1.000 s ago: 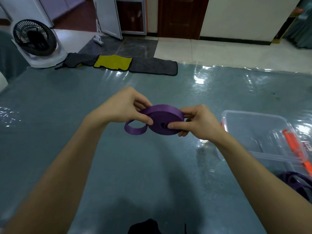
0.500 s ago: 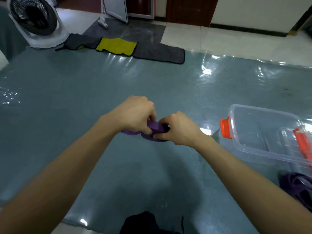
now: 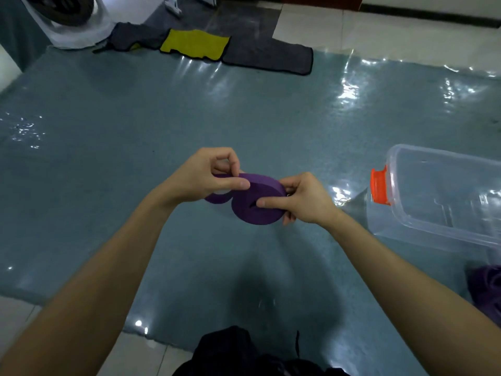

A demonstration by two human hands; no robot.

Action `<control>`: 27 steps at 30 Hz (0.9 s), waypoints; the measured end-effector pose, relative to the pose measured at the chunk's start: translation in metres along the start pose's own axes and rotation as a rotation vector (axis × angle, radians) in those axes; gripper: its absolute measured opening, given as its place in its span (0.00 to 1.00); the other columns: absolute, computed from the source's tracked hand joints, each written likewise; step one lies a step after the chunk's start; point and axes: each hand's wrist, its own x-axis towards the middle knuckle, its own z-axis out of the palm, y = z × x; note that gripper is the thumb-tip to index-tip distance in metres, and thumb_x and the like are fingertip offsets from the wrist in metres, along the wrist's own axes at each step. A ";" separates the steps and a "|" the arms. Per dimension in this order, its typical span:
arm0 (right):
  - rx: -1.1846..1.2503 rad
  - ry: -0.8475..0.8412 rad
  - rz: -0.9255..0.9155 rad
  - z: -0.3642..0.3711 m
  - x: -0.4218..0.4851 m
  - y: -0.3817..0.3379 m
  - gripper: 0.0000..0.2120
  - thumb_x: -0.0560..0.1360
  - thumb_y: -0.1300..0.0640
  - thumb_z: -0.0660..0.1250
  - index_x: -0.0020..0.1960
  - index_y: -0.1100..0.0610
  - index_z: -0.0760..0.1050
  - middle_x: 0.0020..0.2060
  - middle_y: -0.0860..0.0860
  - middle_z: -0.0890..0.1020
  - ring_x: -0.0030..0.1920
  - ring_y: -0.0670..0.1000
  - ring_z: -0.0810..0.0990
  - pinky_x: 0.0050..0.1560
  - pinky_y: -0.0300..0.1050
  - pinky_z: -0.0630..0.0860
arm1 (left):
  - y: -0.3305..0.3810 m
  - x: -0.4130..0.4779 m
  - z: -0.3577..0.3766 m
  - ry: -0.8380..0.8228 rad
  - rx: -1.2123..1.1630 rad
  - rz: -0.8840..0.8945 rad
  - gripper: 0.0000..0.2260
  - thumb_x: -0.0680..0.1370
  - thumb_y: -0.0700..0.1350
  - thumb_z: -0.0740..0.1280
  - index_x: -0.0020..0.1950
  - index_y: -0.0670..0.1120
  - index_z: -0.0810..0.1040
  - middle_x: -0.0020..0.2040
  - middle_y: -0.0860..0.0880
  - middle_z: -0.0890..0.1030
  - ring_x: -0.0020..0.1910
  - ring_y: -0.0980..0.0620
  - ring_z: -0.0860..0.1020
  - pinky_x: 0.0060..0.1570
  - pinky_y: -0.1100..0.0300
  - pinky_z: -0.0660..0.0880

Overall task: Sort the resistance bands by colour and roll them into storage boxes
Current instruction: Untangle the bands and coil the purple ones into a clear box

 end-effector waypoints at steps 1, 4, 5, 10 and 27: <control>0.055 0.014 -0.001 -0.003 0.000 -0.002 0.15 0.67 0.46 0.86 0.48 0.53 0.90 0.33 0.60 0.87 0.25 0.53 0.83 0.26 0.40 0.77 | -0.004 0.000 0.000 0.022 -0.061 0.019 0.11 0.75 0.46 0.82 0.48 0.46 0.82 0.50 0.41 0.90 0.54 0.36 0.88 0.61 0.39 0.83; 0.180 0.057 -0.026 -0.011 -0.001 -0.005 0.14 0.69 0.49 0.86 0.49 0.55 0.90 0.34 0.63 0.86 0.24 0.55 0.82 0.24 0.42 0.76 | -0.007 -0.001 0.004 0.116 -0.188 0.071 0.06 0.77 0.41 0.79 0.51 0.51 0.89 0.55 0.44 0.90 0.58 0.43 0.88 0.65 0.50 0.83; 0.218 0.077 -0.031 -0.012 -0.002 -0.005 0.13 0.69 0.50 0.85 0.49 0.56 0.90 0.33 0.64 0.86 0.24 0.55 0.82 0.24 0.43 0.76 | -0.007 -0.001 0.007 0.157 -0.200 0.087 0.07 0.77 0.41 0.79 0.53 0.51 0.89 0.55 0.44 0.90 0.57 0.45 0.88 0.64 0.52 0.83; 0.405 0.159 -0.031 -0.016 -0.013 -0.001 0.16 0.68 0.45 0.85 0.48 0.55 0.90 0.32 0.62 0.86 0.23 0.56 0.82 0.23 0.43 0.75 | 0.001 0.001 0.033 0.354 -0.348 0.120 0.07 0.77 0.38 0.79 0.53 0.47 0.88 0.54 0.43 0.90 0.55 0.45 0.89 0.57 0.57 0.84; 0.830 0.592 0.022 -0.105 -0.103 0.042 0.09 0.75 0.50 0.81 0.50 0.55 0.90 0.39 0.58 0.87 0.24 0.51 0.77 0.26 0.41 0.73 | 0.089 0.061 0.183 0.231 -0.442 0.123 0.14 0.82 0.36 0.74 0.65 0.48 0.83 0.60 0.46 0.86 0.53 0.48 0.86 0.52 0.50 0.87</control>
